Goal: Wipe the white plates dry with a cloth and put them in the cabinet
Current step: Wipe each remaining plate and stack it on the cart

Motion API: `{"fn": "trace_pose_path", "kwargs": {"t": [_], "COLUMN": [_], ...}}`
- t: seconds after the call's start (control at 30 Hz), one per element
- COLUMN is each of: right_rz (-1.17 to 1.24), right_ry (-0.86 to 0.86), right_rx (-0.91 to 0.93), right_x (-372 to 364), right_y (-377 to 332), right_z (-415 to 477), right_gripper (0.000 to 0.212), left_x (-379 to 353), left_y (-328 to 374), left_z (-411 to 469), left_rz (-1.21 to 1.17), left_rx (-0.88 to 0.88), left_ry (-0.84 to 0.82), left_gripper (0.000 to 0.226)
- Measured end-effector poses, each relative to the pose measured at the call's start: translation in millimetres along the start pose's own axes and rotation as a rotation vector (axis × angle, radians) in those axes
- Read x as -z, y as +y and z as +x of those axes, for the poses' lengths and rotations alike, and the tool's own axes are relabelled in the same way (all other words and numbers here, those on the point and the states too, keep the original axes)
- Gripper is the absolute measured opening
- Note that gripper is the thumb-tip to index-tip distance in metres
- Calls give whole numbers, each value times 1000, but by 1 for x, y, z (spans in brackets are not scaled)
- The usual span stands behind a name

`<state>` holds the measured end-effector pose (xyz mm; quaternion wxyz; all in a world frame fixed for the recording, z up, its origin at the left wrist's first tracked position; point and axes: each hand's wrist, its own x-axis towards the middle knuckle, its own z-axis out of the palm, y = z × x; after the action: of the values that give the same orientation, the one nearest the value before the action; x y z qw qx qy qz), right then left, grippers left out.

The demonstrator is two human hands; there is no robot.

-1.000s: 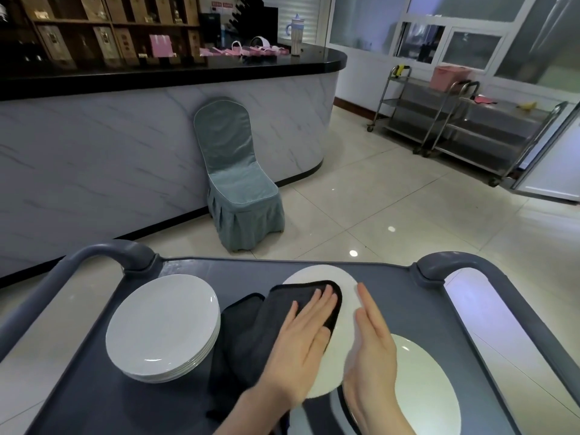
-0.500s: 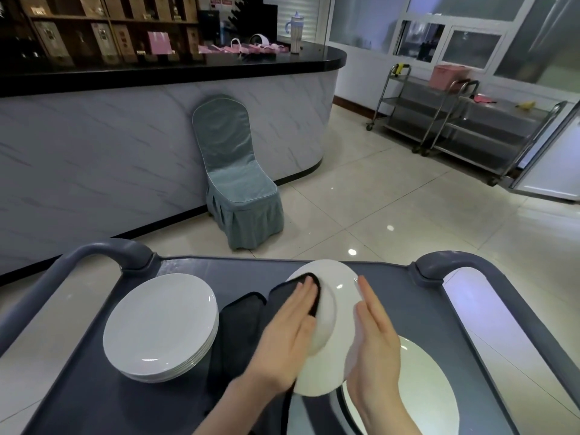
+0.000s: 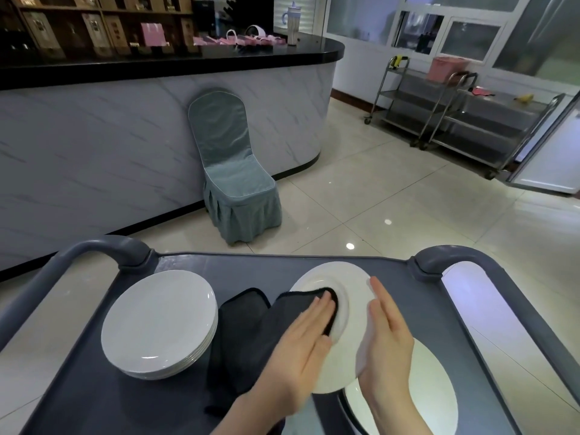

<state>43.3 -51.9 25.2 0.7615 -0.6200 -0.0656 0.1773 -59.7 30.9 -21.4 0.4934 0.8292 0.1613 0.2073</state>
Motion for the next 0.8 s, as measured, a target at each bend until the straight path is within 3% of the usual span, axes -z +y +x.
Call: {"fn": "trace_pose_path", "kwargs": {"t": [0.23, 0.3, 0.4, 0.5, 0.67, 0.8], "right_rz": [-195, -320, -484, -691, -979, -1045], "right_ry": [-67, -82, -148, -343, -708, -1021], "right_rx": [158, 234, 336, 427, 685, 501], "right_x": [-6, -11, -23, -33, -54, -77], "right_y": [-1, 3, 6, 16, 38, 48], "right_z": [0, -3, -11, -22, -39, -40], "right_gripper": [37, 43, 53, 46, 53, 44], "left_x": [24, 34, 53, 71, 99, 118], "left_y": [-44, -39, -13, 10, 10, -21], "left_z": [1, 2, 6, 9, 0, -19], "left_rz": [212, 217, -250, -705, -731, -836], "left_rx": [248, 373, 465, 504, 597, 652], "left_ry": [-82, 30, 219, 228, 435, 579], "left_gripper": [60, 51, 32, 36, 34, 27]}}
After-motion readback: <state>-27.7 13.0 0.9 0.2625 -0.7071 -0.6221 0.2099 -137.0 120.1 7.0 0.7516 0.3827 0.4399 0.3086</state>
